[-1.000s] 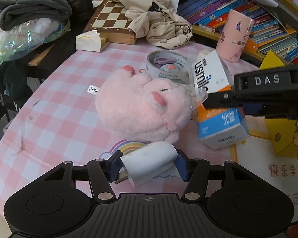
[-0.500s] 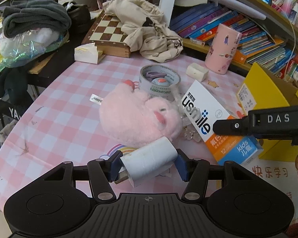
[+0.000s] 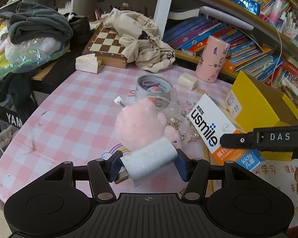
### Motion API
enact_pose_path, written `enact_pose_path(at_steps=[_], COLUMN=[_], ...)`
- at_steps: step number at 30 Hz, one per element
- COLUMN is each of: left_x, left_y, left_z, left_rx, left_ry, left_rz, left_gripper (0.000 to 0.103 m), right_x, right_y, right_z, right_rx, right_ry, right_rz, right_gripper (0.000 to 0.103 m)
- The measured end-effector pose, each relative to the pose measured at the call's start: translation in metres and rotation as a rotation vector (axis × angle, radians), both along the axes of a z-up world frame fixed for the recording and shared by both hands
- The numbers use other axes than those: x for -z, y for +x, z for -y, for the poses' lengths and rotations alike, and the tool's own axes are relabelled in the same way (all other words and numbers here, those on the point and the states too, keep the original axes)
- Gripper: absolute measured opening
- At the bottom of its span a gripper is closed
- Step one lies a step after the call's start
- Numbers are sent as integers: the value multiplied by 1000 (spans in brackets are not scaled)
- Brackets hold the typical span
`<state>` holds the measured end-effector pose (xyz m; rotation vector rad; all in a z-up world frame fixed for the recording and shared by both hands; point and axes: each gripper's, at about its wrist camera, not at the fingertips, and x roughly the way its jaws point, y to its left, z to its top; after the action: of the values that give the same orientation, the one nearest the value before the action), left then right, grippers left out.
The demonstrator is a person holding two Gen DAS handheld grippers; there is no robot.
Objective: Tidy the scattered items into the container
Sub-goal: 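Carry the usmile box and the charger over the yellow cardboard box with both grippers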
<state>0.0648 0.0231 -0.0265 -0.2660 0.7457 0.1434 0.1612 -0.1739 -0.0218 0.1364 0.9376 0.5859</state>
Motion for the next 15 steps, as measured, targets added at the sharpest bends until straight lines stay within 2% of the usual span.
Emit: enact_pose_path(at_steps=[15], left_x=[-13], left_y=[-23], left_z=[8], left_rx=[80], left_ry=[5], left_rz=[49], left_gripper=[56], right_x=[-8], right_y=[-41], right_z=[18], right_rx=[70], right_ry=[16], right_rz=[20], right_gripper=[37])
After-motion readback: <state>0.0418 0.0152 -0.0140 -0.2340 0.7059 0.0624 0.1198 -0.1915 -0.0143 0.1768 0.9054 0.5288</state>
